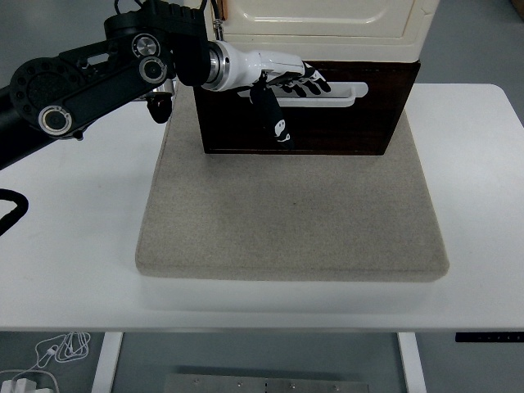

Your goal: Open the drawer under the combination cabinet

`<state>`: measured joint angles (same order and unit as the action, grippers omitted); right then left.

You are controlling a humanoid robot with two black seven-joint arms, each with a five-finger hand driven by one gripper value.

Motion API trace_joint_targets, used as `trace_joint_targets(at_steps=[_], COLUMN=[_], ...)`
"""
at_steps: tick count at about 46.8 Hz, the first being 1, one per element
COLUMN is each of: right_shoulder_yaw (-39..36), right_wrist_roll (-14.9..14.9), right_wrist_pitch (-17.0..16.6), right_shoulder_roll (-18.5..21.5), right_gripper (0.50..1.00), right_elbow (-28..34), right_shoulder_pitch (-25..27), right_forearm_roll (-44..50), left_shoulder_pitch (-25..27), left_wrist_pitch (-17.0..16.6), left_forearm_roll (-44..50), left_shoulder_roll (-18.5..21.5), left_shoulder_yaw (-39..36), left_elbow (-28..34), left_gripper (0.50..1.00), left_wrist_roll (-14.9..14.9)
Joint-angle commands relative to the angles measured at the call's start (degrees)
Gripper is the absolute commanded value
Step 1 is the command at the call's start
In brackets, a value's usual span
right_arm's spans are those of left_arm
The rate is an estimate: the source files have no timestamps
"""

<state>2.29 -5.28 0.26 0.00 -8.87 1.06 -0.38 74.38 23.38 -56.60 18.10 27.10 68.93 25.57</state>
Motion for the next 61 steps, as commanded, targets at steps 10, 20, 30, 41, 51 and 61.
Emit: trace_joint_targets(at_steps=[10,20,30,41,51,61], right_shoulder_yaw=[0.00,0.00,0.00,0.00,0.00,0.00], right_wrist_roll=[0.00,0.00,0.00,0.01,0.00,0.00], right_wrist_pitch=[0.00,0.00,0.00,0.00,0.00,0.00], right_shoulder_roll=[0.00,0.00,0.00,0.00,0.00,0.00], right_gripper=[0.928,0.928,0.928,0.928,0.928,0.928], right_elbow=[-0.01,-0.01,-0.01,-0.01,-0.01,-0.01], right_shoulder_pitch=[0.00,0.00,0.00,0.00,0.00,0.00], right_forearm_roll=[0.03,0.03,-0.06,0.03,-0.06,-0.06], left_shoulder_pitch=[0.06,-0.03,0.06,0.15,0.23,0.06], left_wrist_pitch=[-0.09,-0.08,0.00,0.71,0.97,2.11], left_forearm_roll=[0.00,0.09,0.09,0.18,0.53,0.79], left_shoulder_roll=[0.00,0.00,0.00,0.00,0.09,0.70], left_shoulder_yaw=[-0.82,-0.90,-0.99,-0.90,-0.90,-0.82], left_elbow=[0.15,0.59,0.77,1.03,1.73,2.17], left_gripper=[1.000,1.000,1.000,1.000,1.000,1.000], left_wrist_roll=[0.01,0.01,0.01,0.01,0.01,0.01])
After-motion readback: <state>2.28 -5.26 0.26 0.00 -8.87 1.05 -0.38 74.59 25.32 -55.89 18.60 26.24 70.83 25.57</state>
